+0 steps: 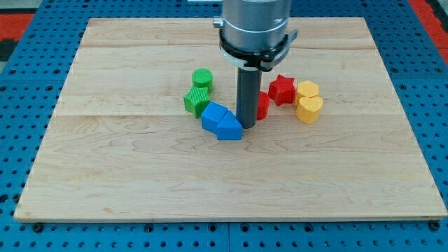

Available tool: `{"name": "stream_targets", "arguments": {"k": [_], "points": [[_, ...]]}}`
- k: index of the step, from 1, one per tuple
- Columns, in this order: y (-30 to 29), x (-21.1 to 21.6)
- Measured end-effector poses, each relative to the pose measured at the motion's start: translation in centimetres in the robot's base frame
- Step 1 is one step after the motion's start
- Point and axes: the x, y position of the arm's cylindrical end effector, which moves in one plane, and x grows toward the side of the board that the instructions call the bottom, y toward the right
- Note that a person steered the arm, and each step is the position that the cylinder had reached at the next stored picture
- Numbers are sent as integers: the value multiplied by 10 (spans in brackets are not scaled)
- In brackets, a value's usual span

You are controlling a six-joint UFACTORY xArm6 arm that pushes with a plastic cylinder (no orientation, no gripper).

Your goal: Make a group of blue blocks and the green blocks

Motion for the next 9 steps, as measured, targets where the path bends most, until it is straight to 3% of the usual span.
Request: {"name": "stream_targets", "arguments": {"k": [2, 4, 6, 8, 9], "points": [[9, 2], [-3, 31], [-47, -40], [-86, -83], [-56, -103]]}}
